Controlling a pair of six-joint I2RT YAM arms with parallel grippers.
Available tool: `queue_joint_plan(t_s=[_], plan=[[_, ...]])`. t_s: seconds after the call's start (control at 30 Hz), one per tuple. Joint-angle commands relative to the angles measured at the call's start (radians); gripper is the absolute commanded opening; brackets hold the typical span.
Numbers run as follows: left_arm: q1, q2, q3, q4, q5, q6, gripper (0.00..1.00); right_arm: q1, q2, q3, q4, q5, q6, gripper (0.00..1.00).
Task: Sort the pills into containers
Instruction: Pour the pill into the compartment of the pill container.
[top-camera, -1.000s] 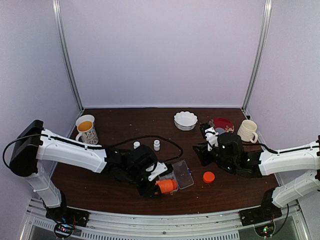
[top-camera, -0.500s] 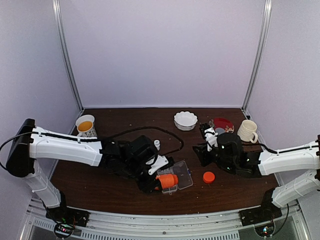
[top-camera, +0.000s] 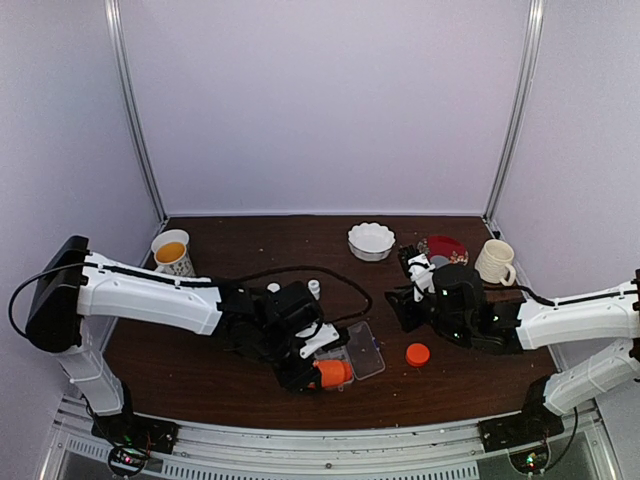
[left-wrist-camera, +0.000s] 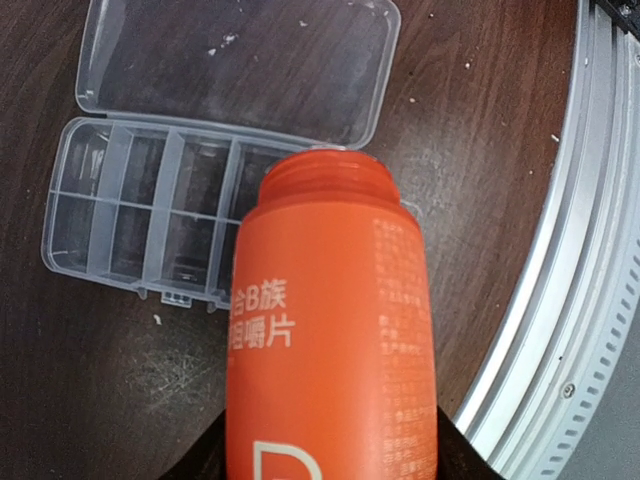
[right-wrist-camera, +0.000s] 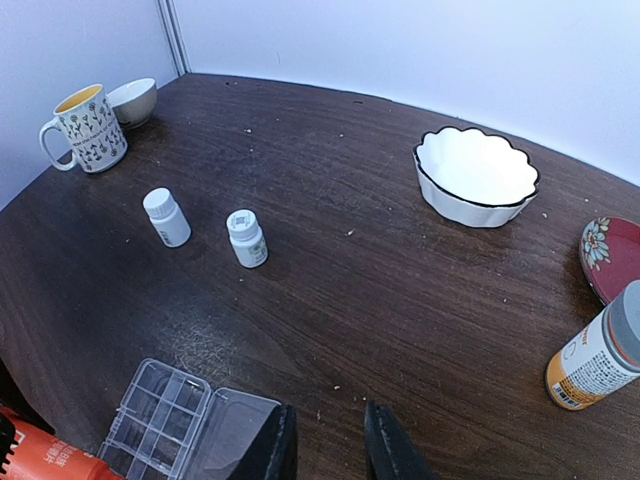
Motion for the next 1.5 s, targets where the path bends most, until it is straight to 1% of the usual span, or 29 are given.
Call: queue_joint_plan(t_s=[0.0, 0.2, 0.3, 0.47, 0.6, 0.8, 1.0, 1.23, 1.47], plan=[[-0.007, -0.025, 0.088, -0.097, -0.015, 0.018, 0.00, -0.006, 0.010, 0.024, 0.000, 0.014, -0.011, 0.24], [-0.007, -0.035, 0.146, -0.161, -0.029, 0.019, 0.00, -0.006, 0.012, 0.026, -0.001, 0.012, -0.012, 0.24], [-0.007, -0.037, 0.129, -0.135, -0.016, 0.021, 0.00, -0.006, 0.013, 0.026, -0.001, 0.011, -0.011, 0.24], [-0.007, 0.009, 0.073, -0.085, 0.012, 0.015, 0.00, -0.006, 0.014, 0.028, 0.000, 0.009, -0.011, 0.24], [-0.007, 0.043, 0.085, -0.105, 0.023, 0.009, 0.00, -0.006, 0.016, 0.028, -0.003, 0.007, -0.010, 0.24], [-0.007, 0.003, 0.077, -0.087, -0.001, 0.014, 0.00, -0.006, 0.016, 0.028, -0.004, 0.008, -0.011, 0.24], [-0.007, -0.029, -0.016, 0.043, 0.003, -0.002, 0.00, -0.006, 0.016, 0.028, -0.004, 0.008, -0.011, 0.24], [-0.007, -0.098, -0.056, 0.093, -0.019, -0.012, 0.00, -0.006, 0.020, 0.031, -0.006, 0.006, -0.011, 0.24], [-0.007, -0.129, -0.053, 0.052, -0.011, -0.022, 0.00, -0.006, 0.020, 0.030, -0.006, 0.007, -0.013, 0.24]])
